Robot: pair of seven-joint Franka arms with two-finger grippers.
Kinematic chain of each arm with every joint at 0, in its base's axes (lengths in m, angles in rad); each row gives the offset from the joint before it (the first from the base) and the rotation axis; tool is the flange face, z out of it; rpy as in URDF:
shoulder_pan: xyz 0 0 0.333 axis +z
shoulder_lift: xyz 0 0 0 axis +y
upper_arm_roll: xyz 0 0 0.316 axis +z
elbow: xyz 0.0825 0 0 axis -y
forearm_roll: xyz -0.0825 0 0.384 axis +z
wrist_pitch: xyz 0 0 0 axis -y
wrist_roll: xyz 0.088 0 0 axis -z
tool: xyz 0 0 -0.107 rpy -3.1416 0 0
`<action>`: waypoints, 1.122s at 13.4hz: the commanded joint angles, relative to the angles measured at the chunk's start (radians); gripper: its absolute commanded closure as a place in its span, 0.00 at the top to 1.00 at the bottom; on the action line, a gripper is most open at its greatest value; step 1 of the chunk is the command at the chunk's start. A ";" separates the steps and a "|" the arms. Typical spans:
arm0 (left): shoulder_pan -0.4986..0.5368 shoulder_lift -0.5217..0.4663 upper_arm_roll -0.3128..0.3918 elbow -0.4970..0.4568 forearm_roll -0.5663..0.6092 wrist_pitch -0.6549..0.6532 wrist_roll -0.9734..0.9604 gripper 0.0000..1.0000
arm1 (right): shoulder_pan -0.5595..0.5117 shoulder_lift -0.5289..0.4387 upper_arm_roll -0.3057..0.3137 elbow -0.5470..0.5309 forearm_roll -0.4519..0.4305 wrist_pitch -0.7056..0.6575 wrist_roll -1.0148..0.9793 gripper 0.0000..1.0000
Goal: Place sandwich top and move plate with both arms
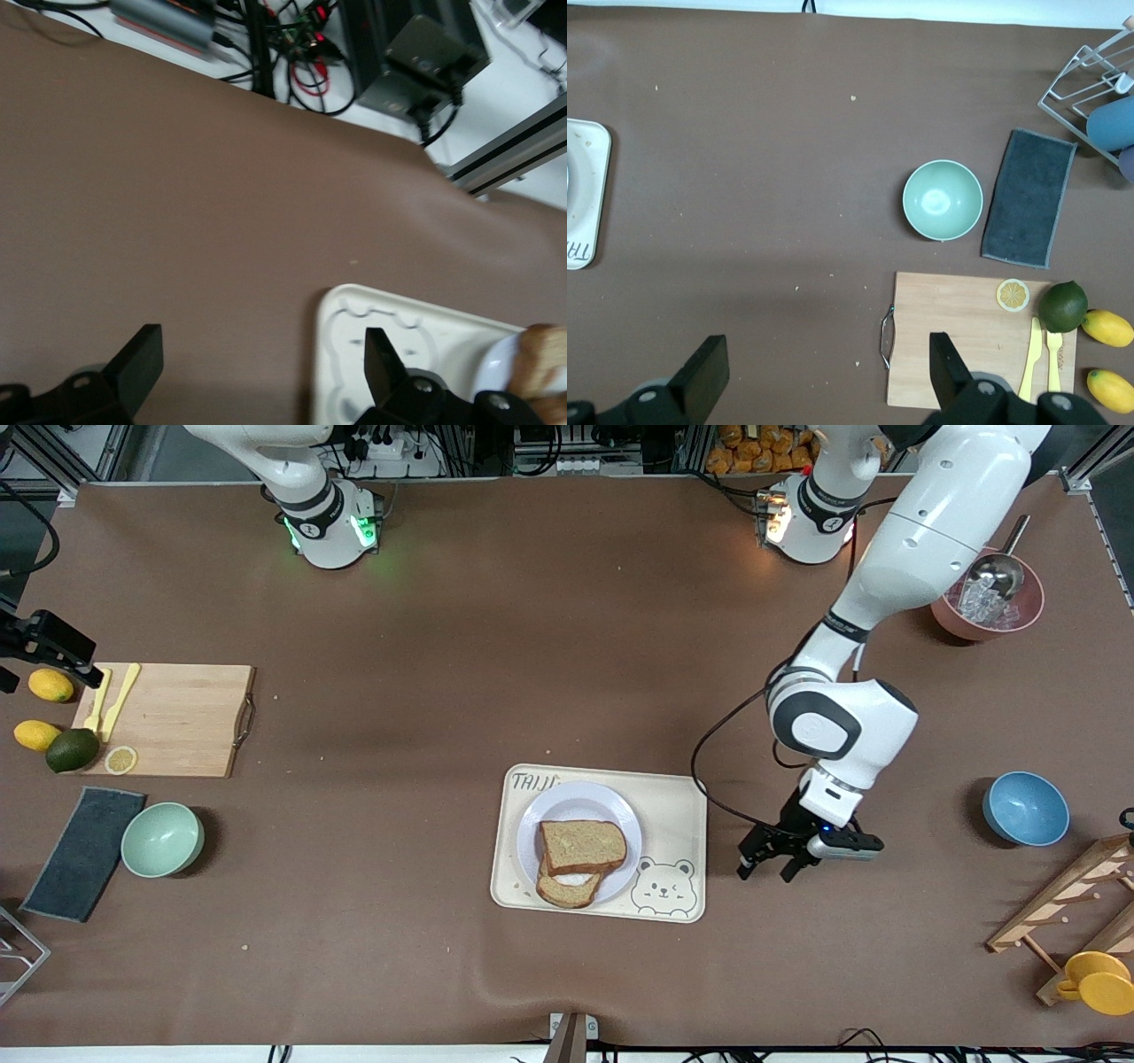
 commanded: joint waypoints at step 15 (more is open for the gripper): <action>-0.188 -0.187 0.484 -0.189 0.354 -0.310 -0.098 1.00 | -0.009 0.009 0.003 0.025 0.001 -0.024 0.006 1.00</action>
